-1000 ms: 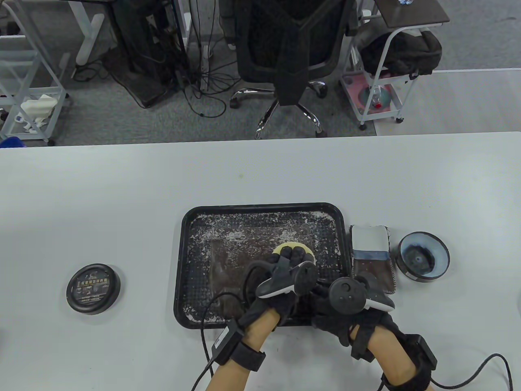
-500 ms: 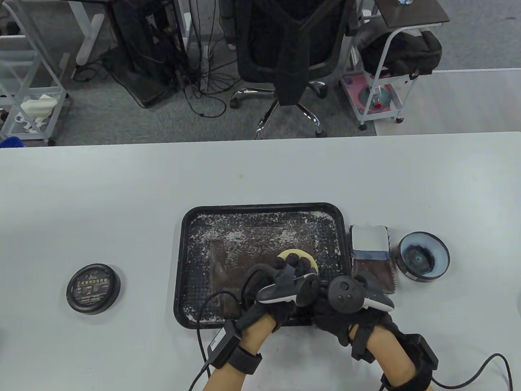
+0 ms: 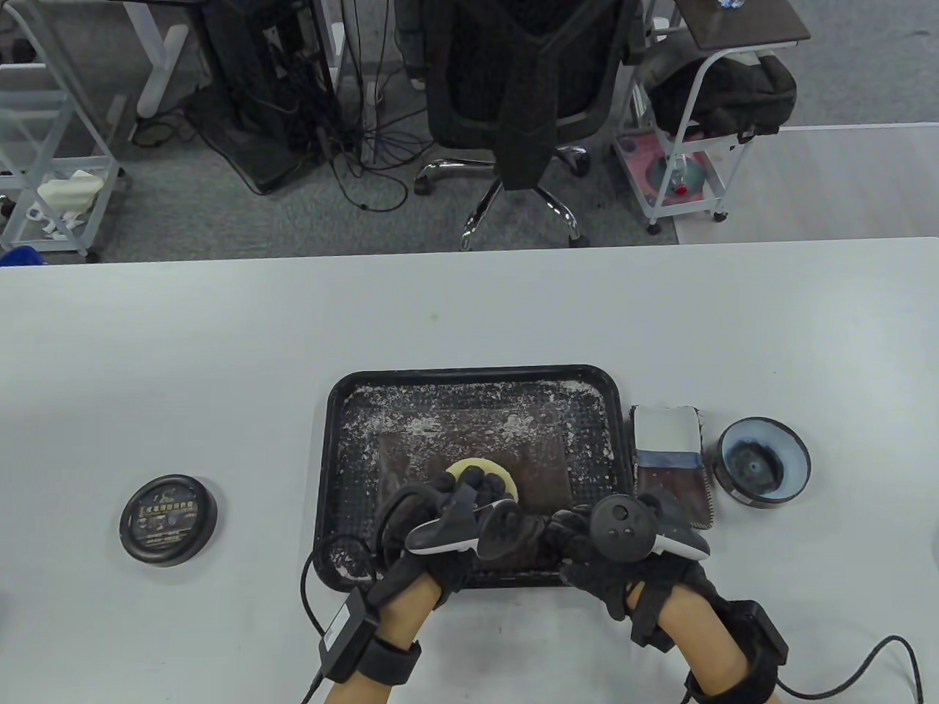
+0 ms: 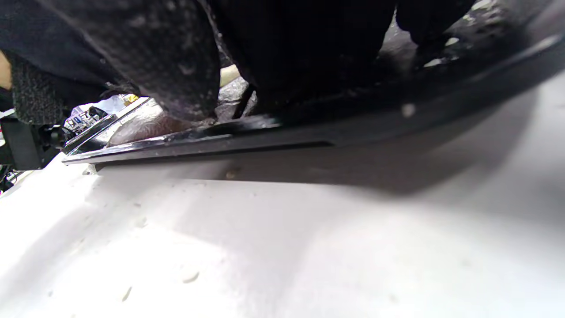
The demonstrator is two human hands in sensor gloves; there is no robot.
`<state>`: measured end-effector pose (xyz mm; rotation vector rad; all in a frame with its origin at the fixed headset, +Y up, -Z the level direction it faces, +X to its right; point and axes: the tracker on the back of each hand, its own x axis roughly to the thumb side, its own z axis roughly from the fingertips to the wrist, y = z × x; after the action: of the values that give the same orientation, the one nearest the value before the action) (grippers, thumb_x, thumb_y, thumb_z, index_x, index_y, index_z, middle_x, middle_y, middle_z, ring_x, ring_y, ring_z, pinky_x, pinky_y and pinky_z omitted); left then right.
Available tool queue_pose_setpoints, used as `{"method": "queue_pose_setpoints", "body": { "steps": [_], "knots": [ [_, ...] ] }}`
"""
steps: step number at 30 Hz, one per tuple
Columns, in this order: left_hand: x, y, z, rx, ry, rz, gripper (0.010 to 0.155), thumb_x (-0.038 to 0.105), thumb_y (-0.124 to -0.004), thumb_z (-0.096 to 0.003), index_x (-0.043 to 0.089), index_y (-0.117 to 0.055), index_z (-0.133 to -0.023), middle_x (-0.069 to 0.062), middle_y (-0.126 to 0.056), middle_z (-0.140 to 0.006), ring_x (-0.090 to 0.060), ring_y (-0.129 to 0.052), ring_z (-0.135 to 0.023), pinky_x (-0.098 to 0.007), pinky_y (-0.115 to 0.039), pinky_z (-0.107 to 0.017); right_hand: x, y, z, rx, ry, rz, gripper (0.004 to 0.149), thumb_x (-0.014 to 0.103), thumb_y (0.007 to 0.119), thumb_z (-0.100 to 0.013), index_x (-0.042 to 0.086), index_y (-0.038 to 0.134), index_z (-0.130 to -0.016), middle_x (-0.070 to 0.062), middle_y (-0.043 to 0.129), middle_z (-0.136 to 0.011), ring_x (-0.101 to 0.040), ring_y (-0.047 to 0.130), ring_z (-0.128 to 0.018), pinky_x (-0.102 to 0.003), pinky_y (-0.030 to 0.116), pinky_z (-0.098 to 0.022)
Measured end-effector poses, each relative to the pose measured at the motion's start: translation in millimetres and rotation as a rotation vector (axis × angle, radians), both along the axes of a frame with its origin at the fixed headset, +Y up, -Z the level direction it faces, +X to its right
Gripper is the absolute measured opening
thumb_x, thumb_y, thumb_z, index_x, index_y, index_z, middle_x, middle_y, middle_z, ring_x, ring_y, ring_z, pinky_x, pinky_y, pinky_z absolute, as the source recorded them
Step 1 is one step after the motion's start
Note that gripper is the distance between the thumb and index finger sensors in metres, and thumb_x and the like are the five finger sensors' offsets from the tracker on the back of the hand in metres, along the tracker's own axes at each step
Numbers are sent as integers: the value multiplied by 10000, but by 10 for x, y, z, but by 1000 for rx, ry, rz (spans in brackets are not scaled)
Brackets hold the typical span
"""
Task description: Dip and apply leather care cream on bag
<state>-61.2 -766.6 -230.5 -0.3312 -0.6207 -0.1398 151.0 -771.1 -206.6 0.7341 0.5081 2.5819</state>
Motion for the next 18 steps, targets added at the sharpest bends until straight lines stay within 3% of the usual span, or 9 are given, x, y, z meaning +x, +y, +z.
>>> {"method": "queue_pose_setpoints", "body": {
  "steps": [18],
  "knots": [
    [-946,58,80,-4,183,37,566,209,-767,-463,418,-650,-976,54,-556,-1110,-243,-568,-1064,-505,-541,-752,-4,5,-14,14,-11,-6,527,320,899,-495,103,798,-965,-205,711,-1033,-496,623,-953,-643,600,-628]
  ]
}}
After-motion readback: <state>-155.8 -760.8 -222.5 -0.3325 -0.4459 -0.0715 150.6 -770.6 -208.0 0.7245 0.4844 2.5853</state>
